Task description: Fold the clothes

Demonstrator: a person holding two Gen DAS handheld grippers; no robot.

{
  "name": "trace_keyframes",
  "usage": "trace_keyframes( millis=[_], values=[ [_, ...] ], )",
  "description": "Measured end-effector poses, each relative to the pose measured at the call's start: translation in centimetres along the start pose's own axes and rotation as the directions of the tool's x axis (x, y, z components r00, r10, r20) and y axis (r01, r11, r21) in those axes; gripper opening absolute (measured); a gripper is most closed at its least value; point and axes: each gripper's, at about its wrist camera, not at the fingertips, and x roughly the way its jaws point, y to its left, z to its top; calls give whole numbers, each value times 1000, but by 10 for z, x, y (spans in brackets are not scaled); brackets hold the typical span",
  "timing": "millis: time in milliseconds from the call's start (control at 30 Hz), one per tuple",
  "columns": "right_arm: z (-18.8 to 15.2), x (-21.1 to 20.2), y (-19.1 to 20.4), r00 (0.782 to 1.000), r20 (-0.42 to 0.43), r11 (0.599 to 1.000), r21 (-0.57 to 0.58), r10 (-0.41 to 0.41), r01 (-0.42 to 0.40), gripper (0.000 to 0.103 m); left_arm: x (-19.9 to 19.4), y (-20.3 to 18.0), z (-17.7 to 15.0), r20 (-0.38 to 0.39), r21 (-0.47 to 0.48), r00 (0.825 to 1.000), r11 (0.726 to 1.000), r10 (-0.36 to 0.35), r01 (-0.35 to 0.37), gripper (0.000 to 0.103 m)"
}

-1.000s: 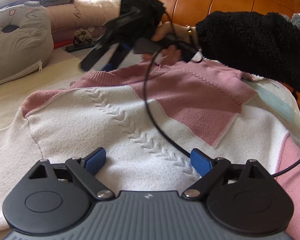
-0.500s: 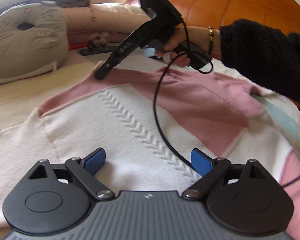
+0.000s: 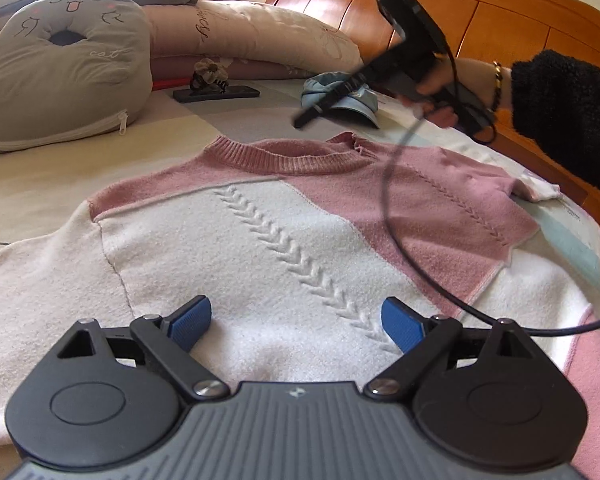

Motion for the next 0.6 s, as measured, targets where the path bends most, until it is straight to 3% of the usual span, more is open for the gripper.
trace_keyframes(
  millis=[133, 233, 300, 333, 367, 433, 533, 600],
  values=[
    [-27, 13, -2, 999, -33, 999, -31, -26, 25, 63, 2, -3, -1, -2, 19, 1000, 1000, 11, -11, 92],
    [-29, 12, 0, 998, -25, 997, -43, -63, 62, 62, 2, -3, -1, -1, 22, 1000, 1000, 11, -11, 93],
    [-30, 11, 1, 996, -19, 995, -50, -90, 89, 49, 2, -3, -2, -1, 26, 1000, 1000, 12, -12, 93],
    [-31, 11, 1, 995, -16, 993, -54, -103, 102, 26, 2, -4, -2, -1, 29, 1000, 999, 14, -14, 93],
    [-31, 10, 1, 993, -12, 992, -57, -116, 115, 15, 2, -4, -2, -1, 31, 1000, 999, 16, -16, 93],
    [-32, 9, 2, 990, -6, 988, -64, -141, 141, 13, 2, -3, -2, 0, 29, 1000, 999, 16, -16, 93],
    [-28, 9, -4, 988, -2, 988, 6, -154, 154, 20, 1, -2, -2, 1, 23, 1000, 1000, 12, -12, 93],
    [-26, 6, 9, 985, 12, 985, -31, -170, 170, 24, 1, -2, -2, 2, 21, 1000, 1000, 11, -11, 93]
  ],
)
